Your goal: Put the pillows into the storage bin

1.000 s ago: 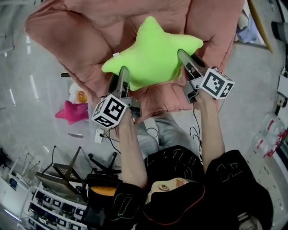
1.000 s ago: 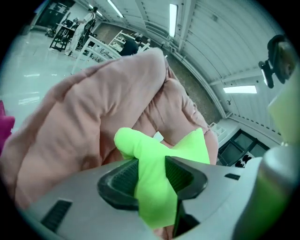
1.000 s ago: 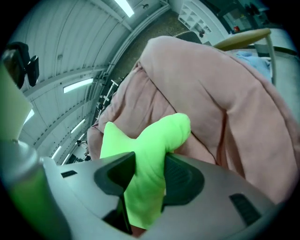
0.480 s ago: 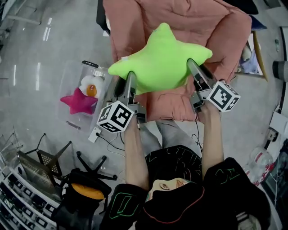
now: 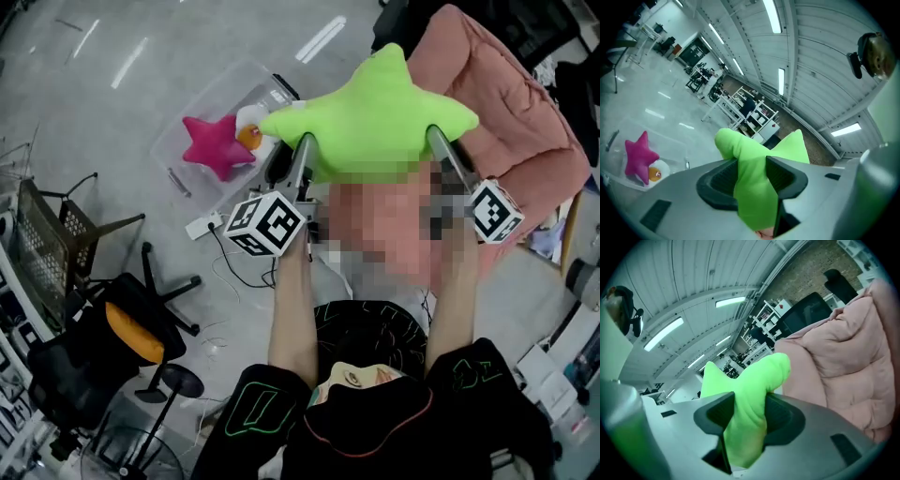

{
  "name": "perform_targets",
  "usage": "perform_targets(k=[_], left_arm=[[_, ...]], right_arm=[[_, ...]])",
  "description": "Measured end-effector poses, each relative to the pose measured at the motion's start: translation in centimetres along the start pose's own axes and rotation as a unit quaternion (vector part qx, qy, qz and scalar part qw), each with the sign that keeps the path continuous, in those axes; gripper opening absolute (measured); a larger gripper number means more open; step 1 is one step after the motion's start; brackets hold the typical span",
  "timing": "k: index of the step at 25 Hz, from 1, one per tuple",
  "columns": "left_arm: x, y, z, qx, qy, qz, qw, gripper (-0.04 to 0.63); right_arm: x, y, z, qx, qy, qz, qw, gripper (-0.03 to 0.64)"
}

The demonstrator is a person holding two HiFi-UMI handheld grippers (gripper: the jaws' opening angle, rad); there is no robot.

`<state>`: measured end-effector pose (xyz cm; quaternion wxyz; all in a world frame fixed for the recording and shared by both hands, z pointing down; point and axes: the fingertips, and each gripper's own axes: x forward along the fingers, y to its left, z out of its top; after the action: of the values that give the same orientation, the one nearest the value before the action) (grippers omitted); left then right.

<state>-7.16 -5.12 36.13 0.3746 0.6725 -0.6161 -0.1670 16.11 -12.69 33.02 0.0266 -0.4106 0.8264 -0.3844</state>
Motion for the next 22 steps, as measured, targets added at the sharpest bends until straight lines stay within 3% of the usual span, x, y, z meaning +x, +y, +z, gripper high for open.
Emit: perform_targets(k=[6, 12, 22], left_arm=[[-5.1, 8.6, 5.3, -0.024, -0.034, 0.058, 0.9974, 0.186], [-7.8, 19.2, 9.1, -0.045, -0.033, 0.102, 0.9932, 0.192], [-5.2, 33.5, 14.1, -0.062, -0.002, 0.128, 0.9898, 0.214]], right_arm=[[7.9, 6.5, -5.6, -0.011, 0.061, 0.027, 0.998, 0.198], [17.0, 11.3, -12.7, -0.018, 0.111, 0.044, 0.993, 0.206], [30.4, 13.2, -19.8, 0.004, 0.146, 0.029, 0.989, 0.237]])
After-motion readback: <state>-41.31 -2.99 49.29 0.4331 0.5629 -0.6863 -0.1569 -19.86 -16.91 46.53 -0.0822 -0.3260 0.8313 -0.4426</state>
